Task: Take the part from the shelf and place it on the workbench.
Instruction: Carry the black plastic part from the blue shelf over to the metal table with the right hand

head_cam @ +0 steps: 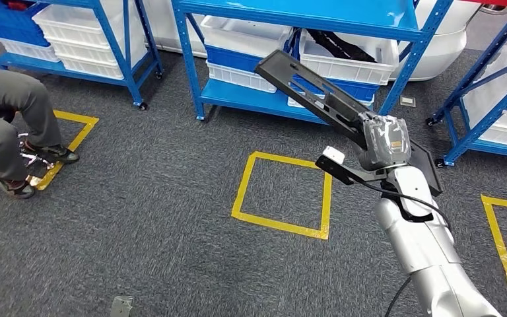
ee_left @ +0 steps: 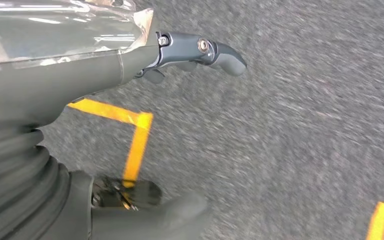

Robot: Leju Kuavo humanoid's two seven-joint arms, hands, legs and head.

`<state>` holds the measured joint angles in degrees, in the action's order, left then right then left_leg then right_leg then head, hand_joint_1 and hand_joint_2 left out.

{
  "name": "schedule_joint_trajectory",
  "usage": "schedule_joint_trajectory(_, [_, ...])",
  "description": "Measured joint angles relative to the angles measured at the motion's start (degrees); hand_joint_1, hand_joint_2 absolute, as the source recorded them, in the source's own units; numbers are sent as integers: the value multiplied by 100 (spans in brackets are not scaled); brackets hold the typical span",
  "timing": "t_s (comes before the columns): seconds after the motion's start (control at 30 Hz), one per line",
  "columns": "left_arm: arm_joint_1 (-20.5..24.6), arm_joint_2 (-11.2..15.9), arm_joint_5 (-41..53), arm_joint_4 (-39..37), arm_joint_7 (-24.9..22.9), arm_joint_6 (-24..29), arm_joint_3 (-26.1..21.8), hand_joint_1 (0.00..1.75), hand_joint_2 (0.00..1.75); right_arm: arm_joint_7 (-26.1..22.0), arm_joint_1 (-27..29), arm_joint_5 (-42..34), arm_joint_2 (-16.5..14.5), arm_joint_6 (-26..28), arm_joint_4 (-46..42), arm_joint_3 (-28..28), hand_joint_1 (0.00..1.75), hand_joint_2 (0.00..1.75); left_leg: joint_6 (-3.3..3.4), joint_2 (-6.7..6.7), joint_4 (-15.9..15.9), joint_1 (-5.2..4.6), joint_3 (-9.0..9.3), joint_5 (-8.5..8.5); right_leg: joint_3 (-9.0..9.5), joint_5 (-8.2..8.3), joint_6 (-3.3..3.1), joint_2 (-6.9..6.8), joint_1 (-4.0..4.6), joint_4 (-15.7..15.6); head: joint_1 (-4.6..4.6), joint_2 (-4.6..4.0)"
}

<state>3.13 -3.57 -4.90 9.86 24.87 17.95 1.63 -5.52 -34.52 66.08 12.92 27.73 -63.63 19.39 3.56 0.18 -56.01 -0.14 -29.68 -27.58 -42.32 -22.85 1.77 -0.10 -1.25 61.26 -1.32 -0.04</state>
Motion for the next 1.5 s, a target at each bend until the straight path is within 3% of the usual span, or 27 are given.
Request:
schedule_joint_trajectory(0.07, [-1, 6, 0, 0, 0, -3, -2, 0, 175, 1, 9, -4, 9, -1, 0, -5, 175, 175, 31, 3, -3, -9, -229, 204, -144, -549, -31, 4, -4, 797, 13, 0])
schedule_joint_trajectory(0.1, [-2, 3, 0, 0, 0, -7, -2, 0, 175, 1, 13, -7, 12, -1, 0, -7, 175, 175, 26, 8, -7, -10, -351, 302, -155, -653, 10, 5, -6, 1172, 12, 0])
schedule_joint_trajectory(0.17, [-4, -6, 0, 0, 0, -18, -2, 0, 175, 1, 24, -8, 16, -1, 0, -6, 175, 175, -1, 22, -18, -6, -595, 488, 56, -500, 155, 5, -6, 1437, 12, 0])
schedule_joint_trajectory(0.23, [-4, -12, 0, 1, 0, -25, -2, 0, 175, 1, 23, -8, 17, -1, -3, -6, 175, 175, -54, 30, -52, -3, -820, 661, 674, -394, 227, 5, -7, 892, 12, 0])
schedule_joint_trajectory(0.3, [-4, -13, 1, 3, 1, -27, -2, 0, 175, 1, 13, -8, 13, -1, -21, -9, 175, 175, -118, 31, -89, -18, -961, 812, 1376, -670, 142, 13, 40, -42, 7, 0])
schedule_joint_trajectory(0.33, [-6, -12, 2, 4, 2, -27, -2, 0, 175, 1, 6, -8, 11, -1, -31, -12, 175, 175, -142, 32, -93, -29, -994, 886, 1555, -808, 89, 21, 62, -347, 1, 0])
schedule_joint_trajectory(0.37, [-9, -12, 3, 4, 2, -27, -2, 0, 175, 1, 9, -8, 10, -2, -39, -14, 175, 175, -164, 30, -83, -33, -1015, 961, 1595, -856, 42, 26, 81, -492, -8, 0])
schedule_joint_trajectory(0.4, [-16, -7, 4, 2, 1, -27, -2, 0, 175, 1, 14, -9, 11, -5, -40, -16, 175, 175, -186, 23, -73, -24, -1042, 1015, 1526, -817, -14, 19, 44, -482, -16, 0])
schedule_joint_trajectory(0.43, [-26, -2, 4, -1, -2, -27, -2, 0, 175, 1, 21, -9, 11, -10, -40, -17, 175, 175, -212, 11, -118, -10, -1086, 938, 1474, -754, -71, 12, 17, -476, -20, 0])
schedule_joint_trajectory(0.5, [-40, 3, 4, -4, -7, -27, -2, 0, 175, 1, 24, -8, 8, -18, -42, -19, 175, 175, -278, -11, -497, 25, -1225, 409, 1326, -585, -208, -13, -21, -469, -37, 0])
schedule_joint_trajectory(0.57, [-37, -3, 4, -4, -9, -27, -1, 0, 175, 1, 15, -9, 2, -23, -45, -28, 175, 175, -341, -17, -1259, 51, -1364, -253, 1130, -401, -263, -20, 9, -459, -52, 0])
schedule_joint_trajectory(0.6, [-34, -6, 4, -4, -9, -27, 0, 0, 175, 1, 11, -8, -4, -34, -46, -35, 175, 175, -365, -18, -1633, 67, -1392, -390, 1025, -314, -262, -20, 17, -455, -55, 0])
schedule_joint_trajectory(0.67, [-29, -12, 4, -4, 17, -39, 1, 0, 175, -1, 2, 1, -19, -76, -47, -52, 175, 175, -388, -17, -1973, 97, -1260, -213, 821, -164, -248, -18, 28, -449, -58, 0])
schedule_joint_trajectory(0.7, [-25, -19, 5, -2, 47, -44, 1, 0, 175, -6, -7, 0, -26, -110, -51, -65, 175, 175, -381, -17, -1874, 108, -1069, -33, 725, -92, -232, -15, 31, -448, -58, 0])
schedule_joint_trajectory(0.77, [-9, -32, 8, 4, 115, -39, 1, 0, 175, -33, -30, -27, -32, -177, -90, -94, 175, 175, -324, -27, -1141, 107, -384, 19, 593, 29, -182, -12, 42, -438, -59, 0])
schedule_joint_trajectory(0.83, [16, -43, 9, 8, 145, -21, 1, 0, 175, -63, -74, -63, -36, -216, -139, -118, 175, 175, -258, -30, -294, 74, 229, -269, 518, 141, -106, -23, 59, -427, -50, 0])
schedule_joint_trajectory(0.87, [19, -49, 9, 9, 149, -16, 1, 0, 175, -70, -99, -72, -38, -225, -154, -125, 175, 175, -226, -28, -54, 45, 356, -345, 488, 204, -61, -31, 64, -432, -47, 0])
schedule_joint_trajectory(0.93, [3, -75, 8, 8, 151, -13, 1, 0, 175, -80, -116, -79, -41, -236, -160, -132, 175, 175, -145, -7, 52, 24, 308, -285, 401, 276, 14, -35, 63, -422, -44, 0])
schedule_joint_trajectory(0.97, [-9, -85, 7, 7, 151, -12, 0, 0, 175, -86, -106, -81, -41, -239, -162, -136, 175, 175, -92, 4, 67, 23, 265, -219, 330, 210, 22, -28, 61, -326, -39, 0])
schedule_joint_trajectory(1.03, [-17, -94, 7, 7, 151, -5, -2, 0, 175, -93, -89, -83, -39, -242, -163, -147, 175, 175, -21, 24, 78, 19, 153, -92, 63, -144, -10, -15, 41, 261, -17, 0])
schedule_joint_trajectory(1.1, [-23, -96, 7, 5, 151, 2, -3, 0, 175, -90, -73, -84, -39, -246, -164, -154, 175, 175, -4, 26, 65, 13, 10, 15, -196, -522, -7, -8, 33, 1070, -2, 0])
schedule_joint_trajectory(1.13, [-26, -103, 7, 5, 151, 0, -3, 0, 175, -89, -60, -84, -39, -249, -164, -155, 175, 175, -13, 27, 54, 13, -54, 60, -193, -603, 23, -7, 31, 1247, -2, 0])
schedule_joint_trajectory(1.17, [-30, -111, 7, 4, 155, -4, -3, 0, 175, -89, -48, -74, -39, -256, -164, -155, 175, 175, -28, 28, 38, 16, -110, 94, -47, -595, 66, -6, 28, 1157, 0, 0])
schedule_joint_trajectory(1.27, [-26, -124, 7, 5, 183, -26, -4, 0, 175, -64, -58, 72, -42, -293, -181, -151, 175, 175, -84, -3, -59, 16, -238, 132, 768, -402, 144, 74, 7, 16, 1, 0])
schedule_joint_trajectory(1.33, [-17, -128, 8, 6, 195, -30, -3, 0, 175, -10, -59, 237, -32, -302, -215, -145, 175, 175, -142, -26, -115, -5, -311, 154, 974, -377, 77, 131, 24, -345, -5, 0])
schedule_joint_trajectory(1.43, [-21, -134, 7, 4, 193, -29, -2, 0, 175, 49, -34, 388, -23, -301, -250, -136, 175, 175, -243, -60, -156, 4, -392, 176, 937, -316, -53, 63, 15, -354, -7, 0])
schedule_joint_trajectory(1.5, [-21, -132, 4, 4, 187, -23, -3, 0, 175, 54, -41, 434, -29, -302, -274, -127, 175, 175, -308, -62, -498, 29, -552, -65, 918, -271, -145, 5, -23, -373, -17, 0])
